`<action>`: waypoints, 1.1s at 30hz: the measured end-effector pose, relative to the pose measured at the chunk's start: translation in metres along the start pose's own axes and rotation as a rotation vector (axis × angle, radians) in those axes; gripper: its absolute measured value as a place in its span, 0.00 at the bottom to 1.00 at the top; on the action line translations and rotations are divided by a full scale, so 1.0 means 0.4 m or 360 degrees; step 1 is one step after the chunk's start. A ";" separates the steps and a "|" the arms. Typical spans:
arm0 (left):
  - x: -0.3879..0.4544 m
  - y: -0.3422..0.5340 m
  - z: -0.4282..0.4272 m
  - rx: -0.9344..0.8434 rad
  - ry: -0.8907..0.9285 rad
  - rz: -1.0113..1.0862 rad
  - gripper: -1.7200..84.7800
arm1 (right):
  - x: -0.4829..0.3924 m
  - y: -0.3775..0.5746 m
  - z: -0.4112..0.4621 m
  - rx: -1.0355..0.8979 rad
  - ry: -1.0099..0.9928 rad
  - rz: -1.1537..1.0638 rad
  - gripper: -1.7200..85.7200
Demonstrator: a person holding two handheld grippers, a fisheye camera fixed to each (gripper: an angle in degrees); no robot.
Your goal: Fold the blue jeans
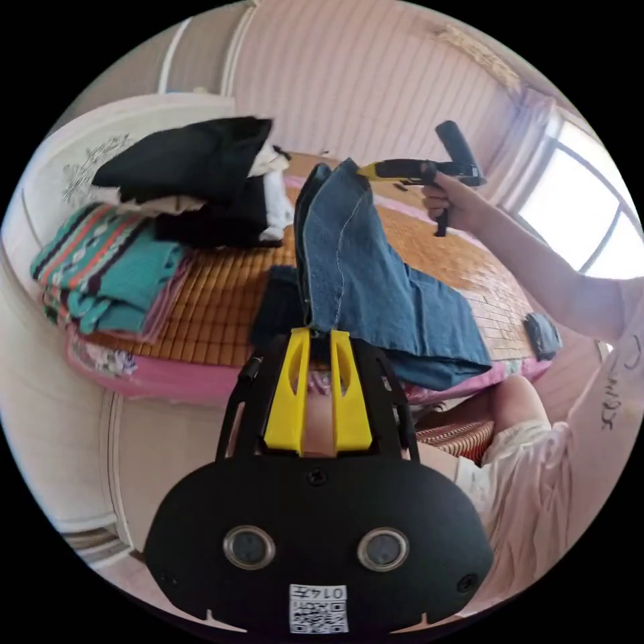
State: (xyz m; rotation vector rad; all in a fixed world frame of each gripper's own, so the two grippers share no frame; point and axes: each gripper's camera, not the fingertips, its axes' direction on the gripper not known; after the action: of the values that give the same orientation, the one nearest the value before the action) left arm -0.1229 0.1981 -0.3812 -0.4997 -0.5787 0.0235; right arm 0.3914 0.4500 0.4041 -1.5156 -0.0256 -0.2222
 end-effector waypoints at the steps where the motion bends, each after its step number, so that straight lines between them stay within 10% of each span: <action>1: -0.081 0.022 0.035 -0.0083 -0.0017 -0.0140 0.08 | 0.002 0.034 0.021 -0.0008 0.0006 0.0000 0.06; 13: 0.057 0.010 0.152 -0.0042 0.0254 0.0011 0.09 | -0.013 0.757 -0.210 -0.0119 0.0821 0.0767 0.17; 26: 0.696 -0.014 0.598 -0.0496 0.0308 0.0787 0.11 | 0.074 0.900 -0.258 0.0415 -0.0094 0.1305 0.06; 33: 0.844 0.039 0.697 -0.0444 0.0401 0.0813 0.10 | 0.032 0.888 -0.422 0.0611 0.0178 0.1120 0.04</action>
State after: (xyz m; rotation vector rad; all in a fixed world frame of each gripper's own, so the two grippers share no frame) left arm 0.0149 0.3900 -0.0121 -0.8988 -0.1952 0.3645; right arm 0.4408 0.2951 0.0457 -1.0505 0.5196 0.2529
